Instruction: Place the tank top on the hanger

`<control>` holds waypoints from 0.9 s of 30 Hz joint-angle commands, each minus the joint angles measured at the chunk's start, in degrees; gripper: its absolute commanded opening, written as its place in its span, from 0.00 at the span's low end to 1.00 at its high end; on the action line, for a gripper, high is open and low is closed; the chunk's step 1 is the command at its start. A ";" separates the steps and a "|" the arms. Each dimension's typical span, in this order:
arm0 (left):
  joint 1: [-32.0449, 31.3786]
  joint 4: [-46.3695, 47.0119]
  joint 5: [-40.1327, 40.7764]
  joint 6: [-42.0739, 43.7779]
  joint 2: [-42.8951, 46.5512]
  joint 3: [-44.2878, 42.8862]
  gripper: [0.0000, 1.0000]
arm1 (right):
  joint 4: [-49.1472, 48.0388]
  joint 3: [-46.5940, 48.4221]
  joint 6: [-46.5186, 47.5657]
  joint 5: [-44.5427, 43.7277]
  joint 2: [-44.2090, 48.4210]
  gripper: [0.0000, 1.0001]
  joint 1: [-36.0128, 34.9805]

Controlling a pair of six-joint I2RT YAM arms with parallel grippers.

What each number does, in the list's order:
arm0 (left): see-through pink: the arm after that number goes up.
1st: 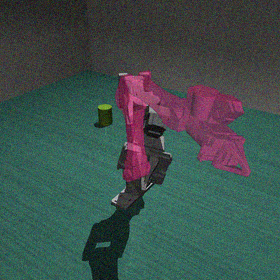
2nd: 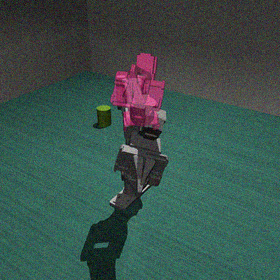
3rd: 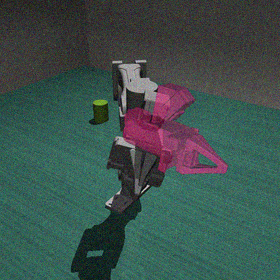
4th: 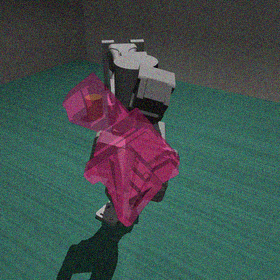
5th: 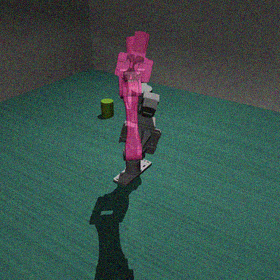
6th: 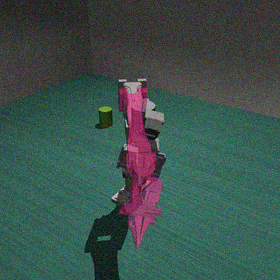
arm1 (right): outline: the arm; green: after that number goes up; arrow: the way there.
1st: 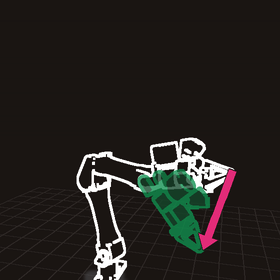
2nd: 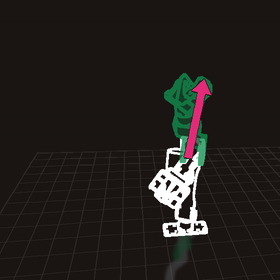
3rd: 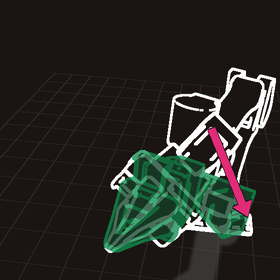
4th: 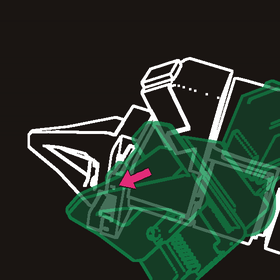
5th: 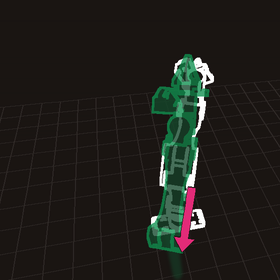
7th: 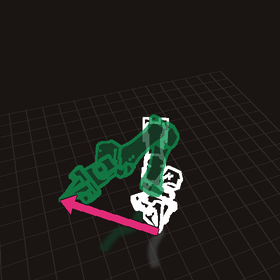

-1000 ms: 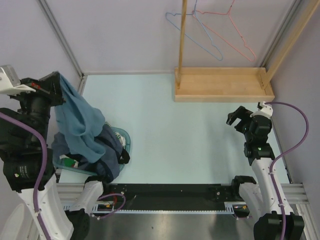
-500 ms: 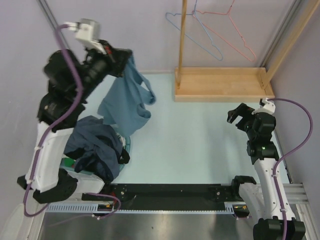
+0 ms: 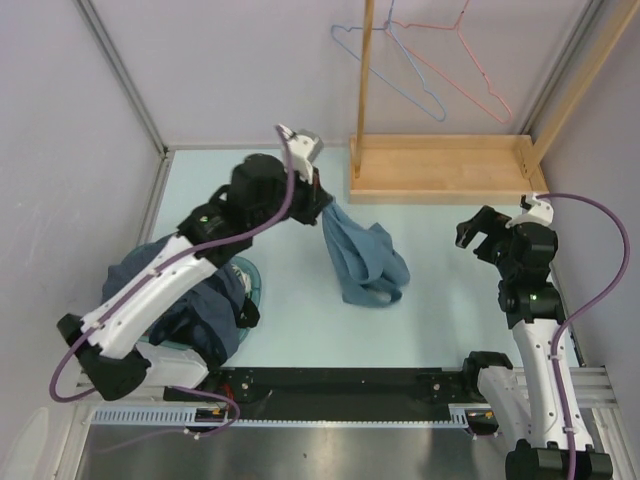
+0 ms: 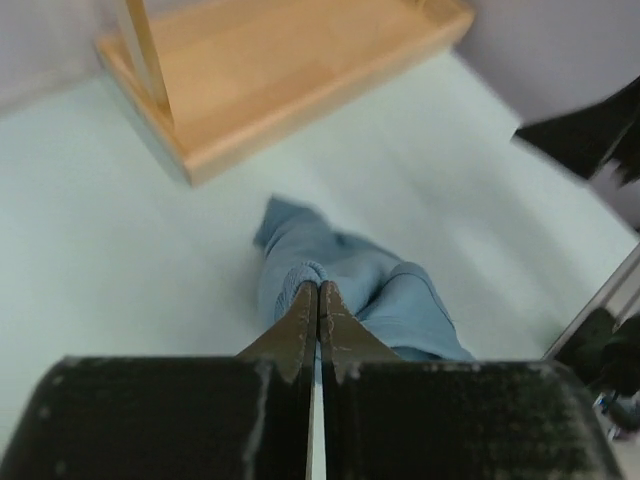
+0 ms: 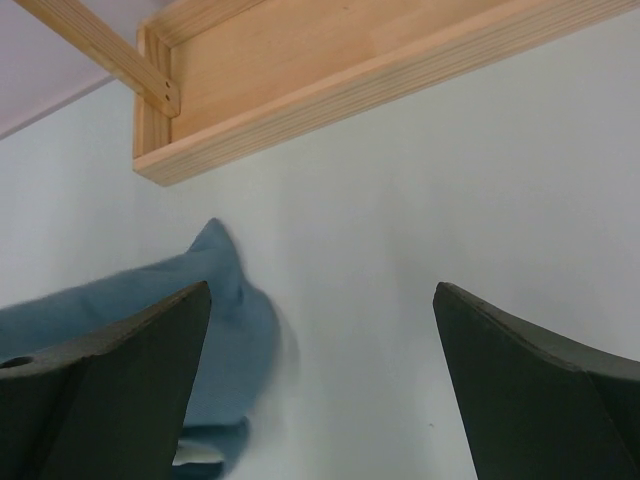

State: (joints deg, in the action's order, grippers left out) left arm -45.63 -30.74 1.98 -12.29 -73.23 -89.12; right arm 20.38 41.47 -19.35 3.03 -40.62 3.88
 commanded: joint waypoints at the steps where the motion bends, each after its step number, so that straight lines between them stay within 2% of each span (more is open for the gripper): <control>1: -0.34 1.57 -4.43 -0.72 -4.01 8.61 0.30 | 2.38 3.96 1.25 1.45 1.33 1.00 0.25; 2: -0.34 0.78 -4.18 -0.63 -5.68 9.14 0.58 | 2.64 4.05 1.16 1.80 1.42 1.00 0.16; 3: -0.34 -1.32 -3.65 0.51 -7.09 8.97 0.81 | 2.65 4.14 1.16 3.11 1.51 1.00 0.16; 4: -0.25 -2.73 -2.08 1.04 -9.54 8.53 0.99 | 2.56 4.32 1.16 4.08 1.42 1.00 0.16; 6: -0.25 -3.97 1.17 2.88 -9.91 7.65 0.99 | 2.12 4.93 2.12 8.11 1.16 1.00 0.08; 10: 0.44 -0.29 5.75 7.01 -3.96 9.22 0.99 | 0.63 7.38 4.50 12.97 0.37 1.00 -2.28; 12: 2.11 3.66 4.01 8.16 -1.40 12.89 0.99 | 1.06 11.59 5.99 12.45 -0.86 1.00 -3.70; 14: 6.67 5.59 -1.41 6.51 1.32 15.37 0.99 | 2.03 15.02 7.13 11.31 -4.28 1.00 -9.57; 15: 9.82 5.87 -4.93 5.88 2.03 17.82 0.99 | 2.29 19.30 8.79 9.73 -5.77 1.00 -11.51; 17: 11.69 8.05 -7.94 5.18 4.66 20.90 0.99 | 3.61 24.15 10.47 6.83 -10.42 1.00 -17.57; 20: 12.75 9.47 -8.31 5.26 7.13 25.66 0.99 | 4.84 34.79 14.25 3.30 -17.89 1.00 -22.41; 21: 12.93 9.39 -9.44 5.26 7.31 26.36 0.99 | 5.28 41.34 14.52 3.39 -19.83 1.00 -22.69; 24: 12.84 9.12 -11.02 4.39 8.02 26.81 0.99 | 7.48 52.00 16.27 3.13 -28.88 1.00 -22.60; 27: 12.93 8.94 -12.52 4.56 8.72 26.81 0.99 | 10.63 66.77 19.17 3.74 -38.89 1.00 -22.51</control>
State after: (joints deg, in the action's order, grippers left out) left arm -32.73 -24.56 -6.31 -7.44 -66.39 -62.08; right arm 28.01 94.83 -5.08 7.97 -70.74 -18.61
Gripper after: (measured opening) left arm 0.993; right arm 0.994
